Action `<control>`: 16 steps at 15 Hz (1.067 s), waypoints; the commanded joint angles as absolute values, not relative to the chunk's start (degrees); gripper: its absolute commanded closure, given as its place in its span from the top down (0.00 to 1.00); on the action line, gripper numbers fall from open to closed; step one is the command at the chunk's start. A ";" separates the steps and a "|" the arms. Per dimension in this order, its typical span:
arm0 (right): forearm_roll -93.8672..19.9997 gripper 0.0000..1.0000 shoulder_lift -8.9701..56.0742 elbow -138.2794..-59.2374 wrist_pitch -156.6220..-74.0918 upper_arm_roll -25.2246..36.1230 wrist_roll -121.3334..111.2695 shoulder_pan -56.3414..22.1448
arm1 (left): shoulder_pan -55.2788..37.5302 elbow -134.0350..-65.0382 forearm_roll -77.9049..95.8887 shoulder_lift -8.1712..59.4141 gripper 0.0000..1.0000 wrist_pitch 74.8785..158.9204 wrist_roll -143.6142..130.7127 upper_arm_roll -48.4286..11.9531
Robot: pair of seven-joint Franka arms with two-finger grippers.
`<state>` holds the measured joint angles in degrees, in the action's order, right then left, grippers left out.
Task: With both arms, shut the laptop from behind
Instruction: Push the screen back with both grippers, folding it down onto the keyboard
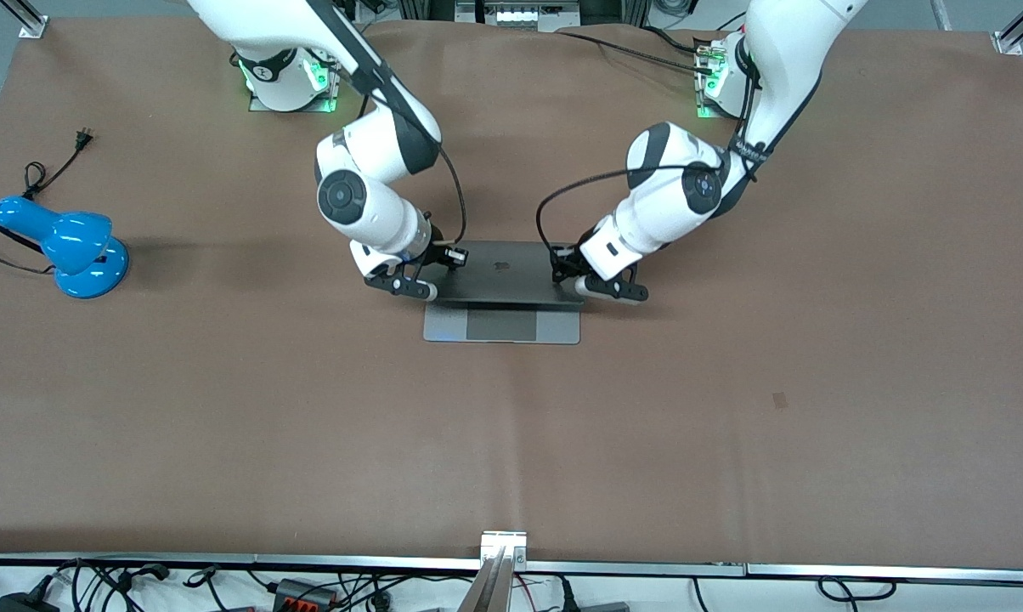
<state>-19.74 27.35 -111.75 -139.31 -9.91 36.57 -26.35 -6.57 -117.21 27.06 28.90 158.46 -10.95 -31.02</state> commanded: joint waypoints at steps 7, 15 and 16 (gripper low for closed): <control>-17.23 0.00 37.26 -106.17 -144.13 -10.11 35.42 -25.84 | -7.73 -107.23 22.50 41.21 0.00 160.75 -9.32 -28.04; -13.98 0.00 35.00 -106.43 -143.54 -8.97 33.32 -24.10 | -7.47 -105.56 20.65 44.65 0.00 160.66 -7.82 -27.77; -13.97 0.00 33.85 -106.26 -141.26 -8.96 32.35 -23.65 | -7.38 -105.56 20.57 44.47 0.00 160.58 -8.00 -27.77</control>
